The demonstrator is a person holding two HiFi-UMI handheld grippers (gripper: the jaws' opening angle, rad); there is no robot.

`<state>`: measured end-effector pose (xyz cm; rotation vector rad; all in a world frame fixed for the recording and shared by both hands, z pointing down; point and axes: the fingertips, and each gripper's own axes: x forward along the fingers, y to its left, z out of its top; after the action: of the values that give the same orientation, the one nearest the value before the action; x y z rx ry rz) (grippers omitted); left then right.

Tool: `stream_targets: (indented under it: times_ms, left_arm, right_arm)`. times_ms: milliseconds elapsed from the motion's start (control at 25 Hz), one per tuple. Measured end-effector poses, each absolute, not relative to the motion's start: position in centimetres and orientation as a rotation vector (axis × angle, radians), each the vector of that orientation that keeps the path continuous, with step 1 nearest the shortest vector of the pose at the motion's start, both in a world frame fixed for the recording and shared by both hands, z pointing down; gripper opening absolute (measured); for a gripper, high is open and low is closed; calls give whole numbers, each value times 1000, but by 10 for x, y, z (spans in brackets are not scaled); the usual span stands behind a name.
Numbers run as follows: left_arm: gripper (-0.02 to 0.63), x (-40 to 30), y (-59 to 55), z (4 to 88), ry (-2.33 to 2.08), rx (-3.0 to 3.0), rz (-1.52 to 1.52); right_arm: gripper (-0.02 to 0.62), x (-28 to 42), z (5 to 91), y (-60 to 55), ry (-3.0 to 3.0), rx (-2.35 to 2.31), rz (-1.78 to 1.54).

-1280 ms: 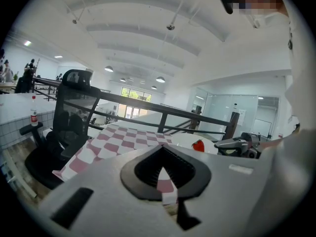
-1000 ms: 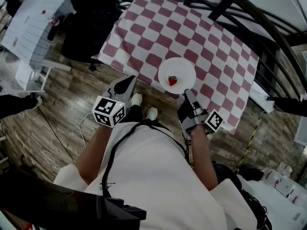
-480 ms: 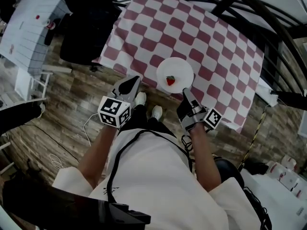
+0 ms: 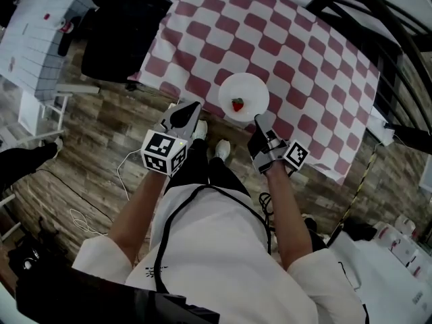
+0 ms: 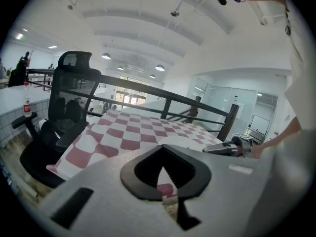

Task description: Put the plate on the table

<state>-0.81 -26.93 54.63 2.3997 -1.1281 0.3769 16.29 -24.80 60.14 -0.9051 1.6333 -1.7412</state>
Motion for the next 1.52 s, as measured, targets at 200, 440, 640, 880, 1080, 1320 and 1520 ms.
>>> stream_targets:
  times_ms: [200,440,640,880,1080,1320,1520]
  left_arm:
    - [6,-14,-269,558,-1129,2382,380]
    - [6,-24,-271,567,-1141,2367,381]
    - [6,-29,-272,574,-1129,2361,389]
    - [6,-32,-275,577,-1115,2361,390]
    - [6,-36,-280,576,-1106,2363,390]
    - [6,-41,-288,575,-1103,2373,392]
    - [6,-44,-291,574,-1107,2371,401]
  right_arm:
    - [20,152,630,-252,1638,-933,-1782]
    - [18,143,659,-260,1630,-953,-1808]
    - [20,135,675,-265,1614,-988,-1835]
    - [15,133,692,-269,1567,-1088,-1891]
    - [17,130,703,-271,1489,-1187,-1944]
    - [18,124,705,-284,1459,-1243,-1964]
    - [21,123,703,-293,1462,-1307,-1977]
